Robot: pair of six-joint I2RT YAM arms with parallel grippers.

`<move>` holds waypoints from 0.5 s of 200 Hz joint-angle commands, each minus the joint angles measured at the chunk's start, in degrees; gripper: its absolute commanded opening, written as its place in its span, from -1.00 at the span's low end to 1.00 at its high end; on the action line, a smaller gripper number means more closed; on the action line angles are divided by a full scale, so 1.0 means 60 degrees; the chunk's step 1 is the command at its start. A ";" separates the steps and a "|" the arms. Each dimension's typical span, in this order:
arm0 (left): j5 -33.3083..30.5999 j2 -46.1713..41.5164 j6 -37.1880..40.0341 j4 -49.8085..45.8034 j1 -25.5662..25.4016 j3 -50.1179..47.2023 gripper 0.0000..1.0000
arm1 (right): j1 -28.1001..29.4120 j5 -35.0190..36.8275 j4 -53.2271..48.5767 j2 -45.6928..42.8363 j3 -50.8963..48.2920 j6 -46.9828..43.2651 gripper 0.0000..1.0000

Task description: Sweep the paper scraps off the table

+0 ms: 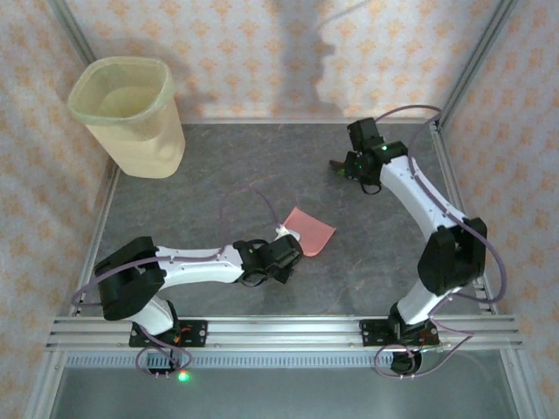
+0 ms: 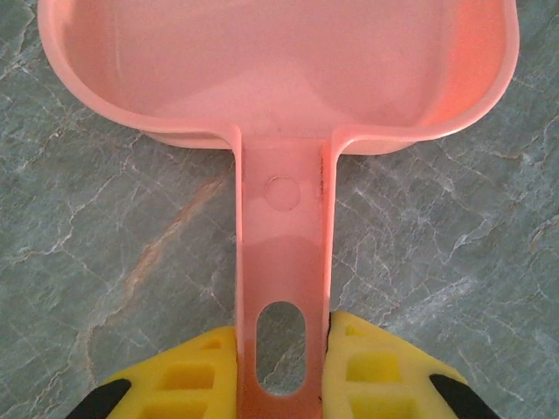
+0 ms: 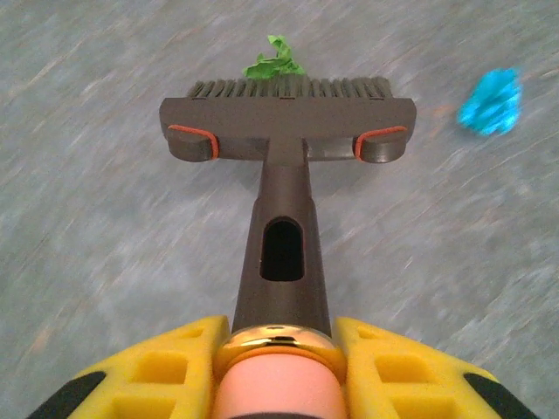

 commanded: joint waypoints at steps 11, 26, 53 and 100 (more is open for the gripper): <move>-0.0532 0.0100 -0.0116 -0.0294 -0.0014 0.0275 -1.00 | 0.0989 -0.0748 -0.1013 -0.1467 -0.0999 0.0360 -1.00; -0.0651 0.0030 -0.0189 -0.0290 -0.0011 0.0229 -1.00 | 0.1330 -0.0974 -0.1165 -0.2282 -0.1468 0.0624 -1.00; -0.0838 0.0004 -0.0296 -0.0371 -0.0019 0.0226 -1.00 | 0.1441 -0.1487 -0.1323 -0.3925 -0.1923 0.1073 -1.00; -0.0909 0.0543 -0.0309 -0.0869 -0.0003 0.0744 -1.00 | 0.1438 -0.0745 -0.0829 -0.5581 -0.2024 0.1217 -1.00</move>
